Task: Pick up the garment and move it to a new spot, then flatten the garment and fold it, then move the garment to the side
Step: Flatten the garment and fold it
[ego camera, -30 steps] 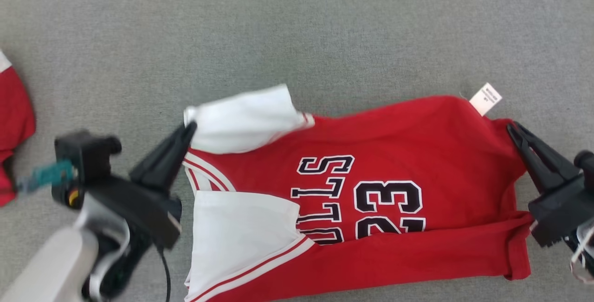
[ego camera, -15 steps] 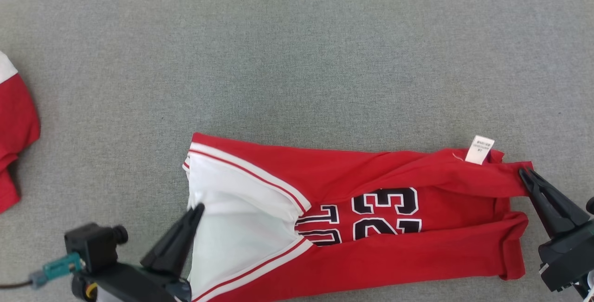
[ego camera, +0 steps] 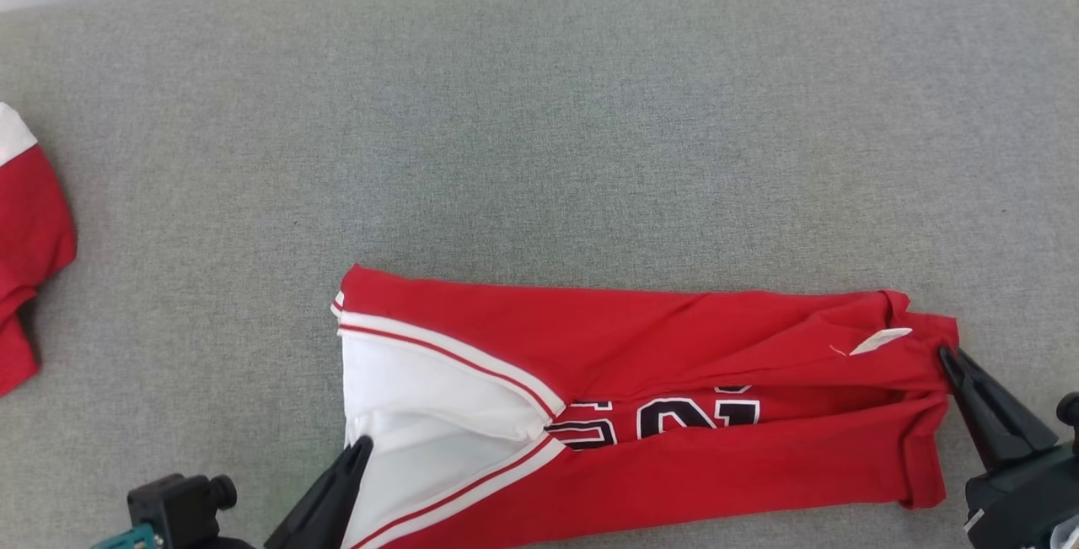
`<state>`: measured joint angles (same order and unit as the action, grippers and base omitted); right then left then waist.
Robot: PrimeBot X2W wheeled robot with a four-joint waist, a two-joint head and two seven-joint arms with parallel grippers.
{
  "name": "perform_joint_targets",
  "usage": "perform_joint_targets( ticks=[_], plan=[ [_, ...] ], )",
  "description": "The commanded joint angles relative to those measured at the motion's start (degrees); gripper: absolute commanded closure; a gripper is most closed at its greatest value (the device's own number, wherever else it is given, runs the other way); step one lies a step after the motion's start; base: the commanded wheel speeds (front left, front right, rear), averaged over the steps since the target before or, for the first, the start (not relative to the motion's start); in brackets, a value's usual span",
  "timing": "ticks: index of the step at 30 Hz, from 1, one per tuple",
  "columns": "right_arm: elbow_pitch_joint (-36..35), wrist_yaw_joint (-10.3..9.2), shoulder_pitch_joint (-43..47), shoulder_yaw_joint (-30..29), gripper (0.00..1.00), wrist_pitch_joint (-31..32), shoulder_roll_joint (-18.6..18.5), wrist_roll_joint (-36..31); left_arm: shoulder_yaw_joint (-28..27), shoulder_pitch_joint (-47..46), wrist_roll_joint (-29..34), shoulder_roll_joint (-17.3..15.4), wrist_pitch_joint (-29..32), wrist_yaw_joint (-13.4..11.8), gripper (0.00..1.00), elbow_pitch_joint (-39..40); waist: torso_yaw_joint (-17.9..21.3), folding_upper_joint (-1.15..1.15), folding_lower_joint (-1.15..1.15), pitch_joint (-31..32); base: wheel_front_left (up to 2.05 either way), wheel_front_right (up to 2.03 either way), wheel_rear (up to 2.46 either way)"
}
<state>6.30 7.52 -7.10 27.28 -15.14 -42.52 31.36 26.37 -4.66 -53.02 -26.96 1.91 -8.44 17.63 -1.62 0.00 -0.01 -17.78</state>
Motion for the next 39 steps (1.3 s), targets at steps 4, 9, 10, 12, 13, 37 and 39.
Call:
perform_joint_targets(
  ticks=[4,9,10,12,13,37,39],
  plan=[
    [1.3,-0.05,2.1,-1.4,0.0,0.2,2.1,2.7,-0.1,1.6,-0.5,0.9,-0.7,-1.1,0.0,-2.6,-0.2,0.0,0.01,0.7,0.0,0.0,0.0],
    [-1.9,-0.05,6.1,-7.0,0.0,0.0,5.4,7.5,-0.6,1.4,1.2,1.9,-3.3,-2.1,0.0,-4.0,-0.4,0.0,0.01,1.6,0.0,0.0,0.0],
    [-3.1,-0.05,6.8,-8.4,0.0,0.0,6.4,8.4,-0.9,1.2,1.5,2.2,-4.0,-2.4,0.0,-4.0,-0.4,0.0,0.01,1.8,0.0,0.0,0.0],
    [-5.8,-0.05,8.1,-11.0,0.0,-0.1,7.8,9.4,-1.5,0.8,2.7,2.5,-5.5,-3.5,0.0,-4.2,-0.1,0.0,0.01,2.4,0.0,0.0,0.0],
    [-7.2,-0.05,8.7,-12.2,0.0,-0.1,8.7,9.8,-2.0,0.5,3.5,2.7,-6.5,-4.3,0.0,-4.1,0.1,0.0,0.01,2.7,0.0,0.0,0.0],
    [-9.5,-0.05,6.7,-22.0,0.0,3.9,27.0,-12.2,-5.5,-9.4,24.2,9.6,-17.0,-11.6,0.0,-14.2,0.5,0.0,0.01,11.5,0.0,0.0,0.0],
    [-9.1,-0.05,7.2,-21.2,0.0,4.4,27.1,-13.8,-5.5,-8.2,26.4,9.7,-17.1,-11.0,0.0,-15.3,0.6,0.0,0.01,12.2,0.0,0.0,0.0]
  ],
)
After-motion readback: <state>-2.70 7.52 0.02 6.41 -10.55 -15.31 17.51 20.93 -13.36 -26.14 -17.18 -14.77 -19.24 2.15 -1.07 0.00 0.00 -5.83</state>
